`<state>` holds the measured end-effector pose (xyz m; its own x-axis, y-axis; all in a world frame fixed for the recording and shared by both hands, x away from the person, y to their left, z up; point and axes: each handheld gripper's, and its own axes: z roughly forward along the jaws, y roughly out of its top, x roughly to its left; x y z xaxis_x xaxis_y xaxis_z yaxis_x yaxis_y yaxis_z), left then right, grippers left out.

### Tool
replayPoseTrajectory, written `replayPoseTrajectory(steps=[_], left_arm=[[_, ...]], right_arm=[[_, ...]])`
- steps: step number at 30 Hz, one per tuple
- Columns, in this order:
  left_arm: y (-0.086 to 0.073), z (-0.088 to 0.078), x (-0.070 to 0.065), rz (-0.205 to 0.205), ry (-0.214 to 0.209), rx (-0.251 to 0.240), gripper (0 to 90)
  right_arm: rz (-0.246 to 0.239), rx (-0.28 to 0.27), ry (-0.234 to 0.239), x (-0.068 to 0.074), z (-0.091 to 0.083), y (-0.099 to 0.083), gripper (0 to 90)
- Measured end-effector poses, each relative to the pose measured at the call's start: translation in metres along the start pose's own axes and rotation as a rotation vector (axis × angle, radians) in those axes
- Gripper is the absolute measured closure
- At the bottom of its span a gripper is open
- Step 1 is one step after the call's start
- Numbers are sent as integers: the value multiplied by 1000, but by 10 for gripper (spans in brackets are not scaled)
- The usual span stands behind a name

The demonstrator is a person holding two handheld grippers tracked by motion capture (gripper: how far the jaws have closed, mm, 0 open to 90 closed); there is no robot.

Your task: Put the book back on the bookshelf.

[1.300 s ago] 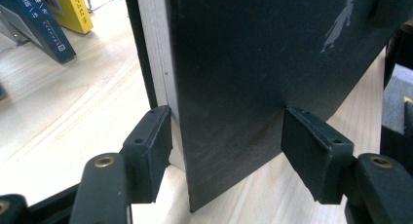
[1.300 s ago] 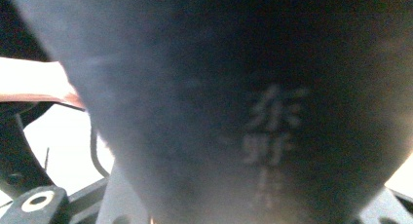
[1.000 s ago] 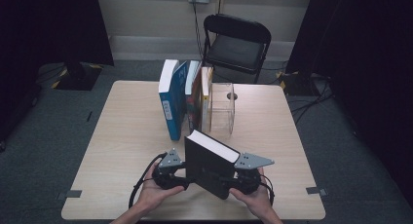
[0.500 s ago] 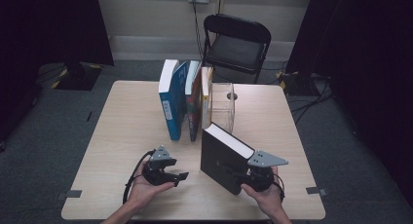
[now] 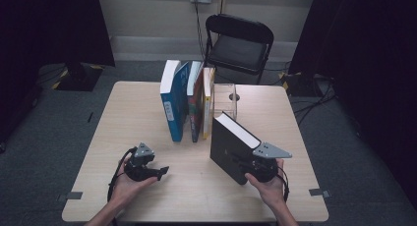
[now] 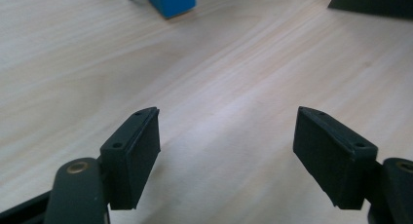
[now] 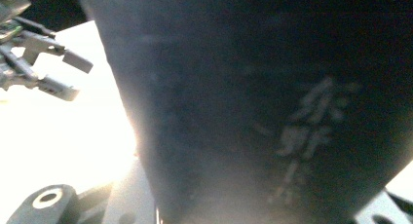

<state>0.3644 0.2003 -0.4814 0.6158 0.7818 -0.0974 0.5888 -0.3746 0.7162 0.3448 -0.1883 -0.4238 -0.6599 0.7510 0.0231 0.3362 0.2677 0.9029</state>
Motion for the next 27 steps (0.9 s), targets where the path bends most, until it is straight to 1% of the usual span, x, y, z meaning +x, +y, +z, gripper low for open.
replayPoseTrajectory(steps=[2,3,4,6,7,8,11,12,14,15,16,18,20,21,23,25,27], left_arm=[[0,3,0,1,-6,12,255],[-1,5,0,10,-17,10,252],[0,6,0,15,-18,14,241],[-1,8,1,8,-2,26,240],[-1,9,1,-2,9,37,232],[-1,10,1,0,21,47,231],[-3,10,3,4,26,44,224],[-3,10,3,5,36,40,228],[-3,12,2,19,54,38,222],[-3,13,1,33,59,37,208],[-3,14,0,47,73,43,200],[-3,15,-1,48,76,40,177],[-4,16,0,61,77,32,160],[-5,17,1,62,70,16,153],[-6,17,3,72,66,6,146],[-6,18,3,65,59,-8,145],[-8,19,3,73,65,-23,144]], right_arm=[[5,-4,-7,-4,4,1,538],[9,-6,-13,-5,6,2,539],[13,-7,-13,-9,9,3,538],[21,-8,-21,-13,13,4,538],[28,-7,-20,-16,15,5,538],[31,-8,-24,-18,16,6,538],[44,-19,-35,-22,19,5,538],[48,-20,-34,-23,20,5,538],[47,-23,-39,-24,21,5,538],[43,-26,-43,-25,22,5,538],[38,-30,-49,-25,23,4,538],[32,-32,-59,-24,25,5,538],[27,-38,-67,-24,26,5,537],[26,-39,-67,-24,27,4,537],[28,-41,-64,-25,26,3,537],[38,-43,-60,-25,26,1,534],[33,-43,-56,-24,25,1,530]])
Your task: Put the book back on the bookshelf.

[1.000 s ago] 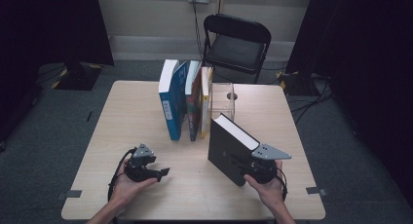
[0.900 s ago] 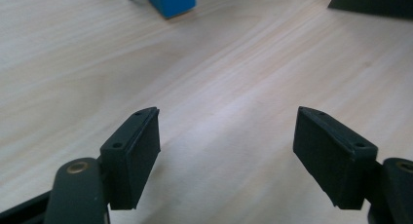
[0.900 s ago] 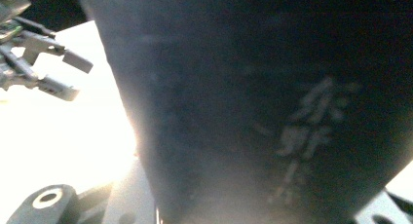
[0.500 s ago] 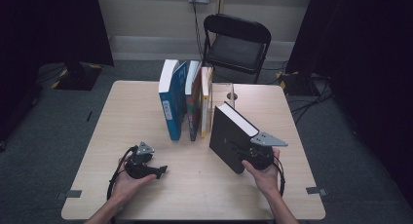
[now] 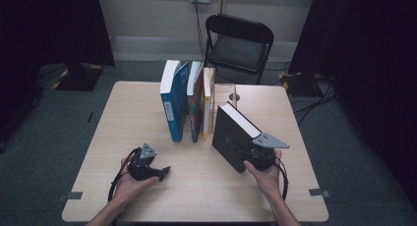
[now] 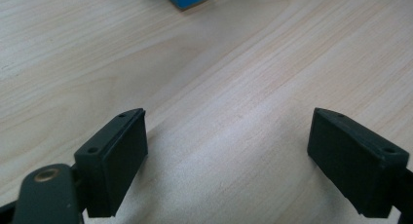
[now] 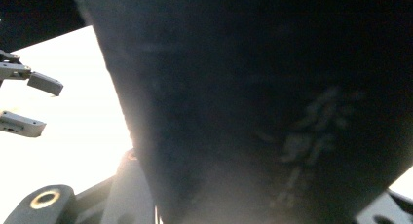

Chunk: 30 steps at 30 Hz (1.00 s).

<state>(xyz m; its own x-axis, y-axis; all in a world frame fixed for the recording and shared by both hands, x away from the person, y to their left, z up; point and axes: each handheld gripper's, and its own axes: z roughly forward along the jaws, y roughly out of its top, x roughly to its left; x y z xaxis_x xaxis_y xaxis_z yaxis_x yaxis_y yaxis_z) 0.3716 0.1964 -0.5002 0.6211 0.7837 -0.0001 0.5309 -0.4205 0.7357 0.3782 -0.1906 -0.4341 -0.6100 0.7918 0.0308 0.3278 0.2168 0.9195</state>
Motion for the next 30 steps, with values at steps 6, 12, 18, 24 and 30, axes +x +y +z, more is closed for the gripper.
replayPoseTrajectory(steps=[6,12,18,24,30], left_arm=[[0,0,0,-1,0,-1,145],[0,0,0,-3,0,-3,145],[0,0,0,-9,-5,-3,144],[0,0,0,-8,-5,-3,144],[0,0,0,-8,-5,-3,144]], right_arm=[[1,19,12,1,-5,4,486],[26,27,44,1,-18,23,455],[49,71,44,0,-28,43,465],[28,160,55,-1,-32,73,466],[-7,335,45,2,-24,106,475]])
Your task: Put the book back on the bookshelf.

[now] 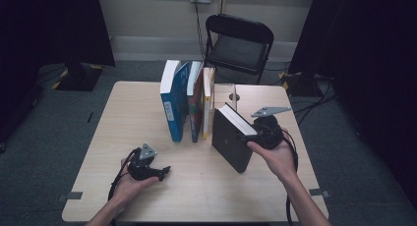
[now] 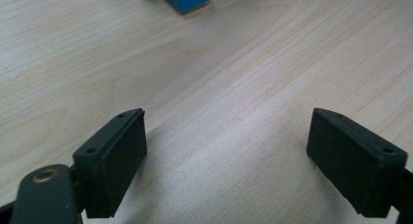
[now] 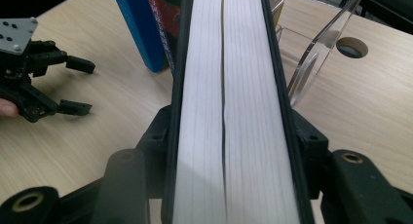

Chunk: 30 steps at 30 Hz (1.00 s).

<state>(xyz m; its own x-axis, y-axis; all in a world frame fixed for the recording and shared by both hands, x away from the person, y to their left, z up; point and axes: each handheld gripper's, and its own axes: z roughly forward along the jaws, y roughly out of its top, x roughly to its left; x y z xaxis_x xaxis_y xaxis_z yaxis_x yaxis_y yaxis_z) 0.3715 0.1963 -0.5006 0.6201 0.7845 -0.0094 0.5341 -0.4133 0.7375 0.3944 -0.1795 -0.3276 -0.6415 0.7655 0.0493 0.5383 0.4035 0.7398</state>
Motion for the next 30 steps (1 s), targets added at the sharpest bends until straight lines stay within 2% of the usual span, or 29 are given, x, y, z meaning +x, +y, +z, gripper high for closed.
replayPoseTrajectory(steps=[4,5,7,10,13,17,21,27,30], left_arm=[[0,0,0,1,-2,-2,145],[0,0,0,1,-2,-3,144],[0,0,0,2,-3,-1,144],[0,0,0,2,-2,-1,144],[0,1,-1,-13,-4,-14,144],[0,1,0,-9,-4,-11,144],[0,1,0,-11,-4,-11,145],[0,1,0,-4,-4,-9,144],[0,1,0,-2,-5,-9,144]], right_arm=[[2,110,-12,1,5,20,478],[4,155,-9,1,8,25,477],[4,202,-2,0,12,34,481],[7,335,5,-1,23,48,479],[-4,401,-21,0,31,56,488],[16,478,-9,-1,43,62,484],[-13,556,-46,4,57,64,496],[-10,567,-64,5,57,65,524],[18,566,-84,7,57,65,530]])
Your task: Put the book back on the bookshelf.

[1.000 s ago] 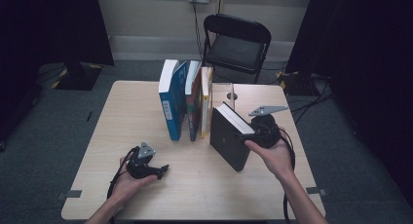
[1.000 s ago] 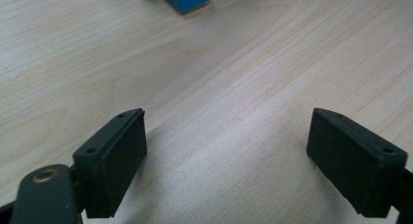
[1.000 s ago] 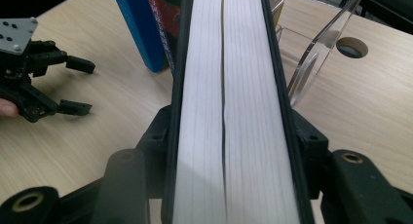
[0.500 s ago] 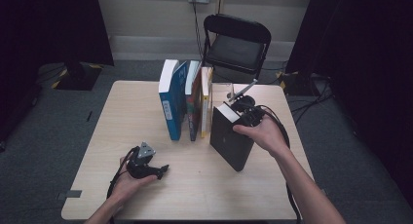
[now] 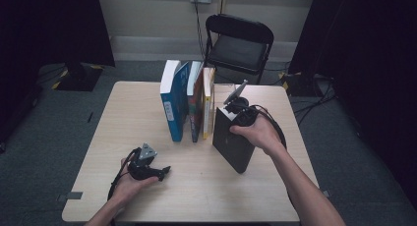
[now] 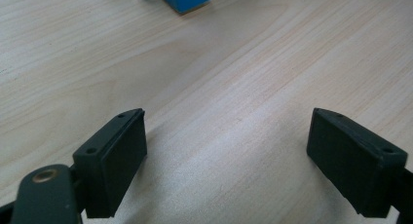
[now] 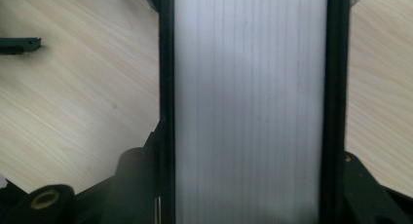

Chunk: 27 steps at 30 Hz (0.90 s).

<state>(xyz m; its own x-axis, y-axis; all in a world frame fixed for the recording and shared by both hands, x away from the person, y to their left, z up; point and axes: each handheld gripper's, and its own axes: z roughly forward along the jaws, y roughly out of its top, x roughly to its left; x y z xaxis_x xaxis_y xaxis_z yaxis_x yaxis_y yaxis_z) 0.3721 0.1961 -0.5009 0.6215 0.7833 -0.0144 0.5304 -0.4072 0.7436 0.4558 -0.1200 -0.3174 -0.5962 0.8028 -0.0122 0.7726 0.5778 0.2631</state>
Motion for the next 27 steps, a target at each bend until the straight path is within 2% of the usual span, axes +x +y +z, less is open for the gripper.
replayPoseTrajectory(steps=[10,16,27], left_arm=[[0,0,0,-2,-3,-2,144],[0,0,0,-1,-3,0,144],[0,0,0,1,-9,8,144]], right_arm=[[58,-31,-37,-3,-7,2,533],[97,-50,-47,-8,-8,15,534],[201,-62,-88,-18,-7,40,534]])
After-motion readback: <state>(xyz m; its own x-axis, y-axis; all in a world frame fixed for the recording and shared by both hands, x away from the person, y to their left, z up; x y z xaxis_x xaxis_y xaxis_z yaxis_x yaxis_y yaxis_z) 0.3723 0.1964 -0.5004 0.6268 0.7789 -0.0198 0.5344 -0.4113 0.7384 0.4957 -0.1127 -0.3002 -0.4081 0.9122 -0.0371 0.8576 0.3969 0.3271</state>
